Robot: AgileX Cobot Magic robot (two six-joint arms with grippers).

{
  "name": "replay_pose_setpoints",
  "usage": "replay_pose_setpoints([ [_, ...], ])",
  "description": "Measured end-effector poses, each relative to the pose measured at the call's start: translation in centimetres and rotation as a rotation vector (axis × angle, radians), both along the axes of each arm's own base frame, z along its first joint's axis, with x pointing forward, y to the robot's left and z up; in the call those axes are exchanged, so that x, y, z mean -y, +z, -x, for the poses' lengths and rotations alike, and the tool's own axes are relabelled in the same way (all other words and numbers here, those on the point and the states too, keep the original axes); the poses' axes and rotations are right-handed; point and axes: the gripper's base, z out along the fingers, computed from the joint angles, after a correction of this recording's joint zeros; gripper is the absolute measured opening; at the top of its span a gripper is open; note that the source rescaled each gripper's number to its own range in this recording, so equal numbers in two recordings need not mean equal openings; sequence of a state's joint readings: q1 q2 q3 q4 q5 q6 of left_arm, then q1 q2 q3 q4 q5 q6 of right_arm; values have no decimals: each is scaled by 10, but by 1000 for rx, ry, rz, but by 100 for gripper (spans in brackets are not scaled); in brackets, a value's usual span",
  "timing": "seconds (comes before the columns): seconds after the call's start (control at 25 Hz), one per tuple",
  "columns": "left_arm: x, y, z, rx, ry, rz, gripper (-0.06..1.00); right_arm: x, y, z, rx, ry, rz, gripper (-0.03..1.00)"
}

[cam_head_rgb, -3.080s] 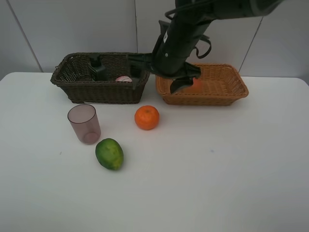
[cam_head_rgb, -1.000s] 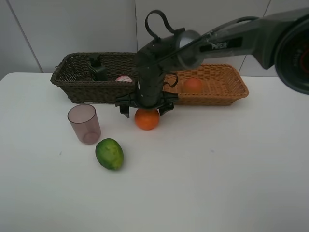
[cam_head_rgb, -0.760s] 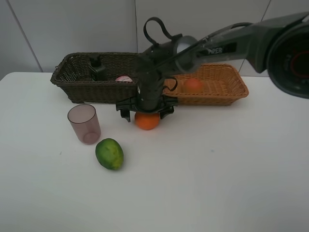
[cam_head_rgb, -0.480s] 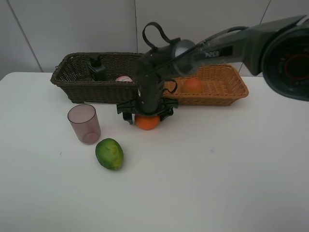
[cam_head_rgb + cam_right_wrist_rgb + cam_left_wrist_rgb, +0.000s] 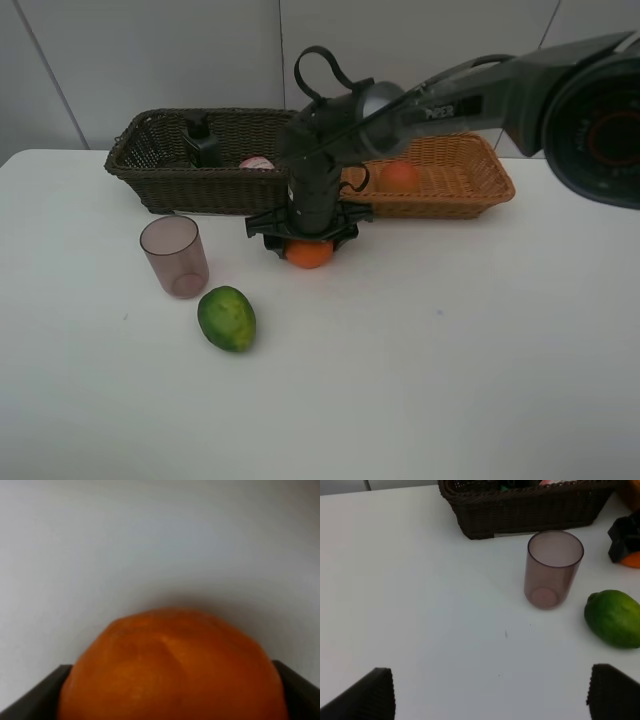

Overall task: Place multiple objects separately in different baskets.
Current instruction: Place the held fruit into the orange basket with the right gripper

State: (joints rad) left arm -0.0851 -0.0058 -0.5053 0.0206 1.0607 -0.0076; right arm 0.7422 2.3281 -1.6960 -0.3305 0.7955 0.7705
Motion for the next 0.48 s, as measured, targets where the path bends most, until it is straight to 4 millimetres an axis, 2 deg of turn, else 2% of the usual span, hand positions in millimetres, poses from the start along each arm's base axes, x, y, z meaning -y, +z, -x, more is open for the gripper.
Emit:
replay_pose_setpoints([
  [0.48,0,0,0,0,0,0,100,-1,0,1,-17,-16,-18,67],
])
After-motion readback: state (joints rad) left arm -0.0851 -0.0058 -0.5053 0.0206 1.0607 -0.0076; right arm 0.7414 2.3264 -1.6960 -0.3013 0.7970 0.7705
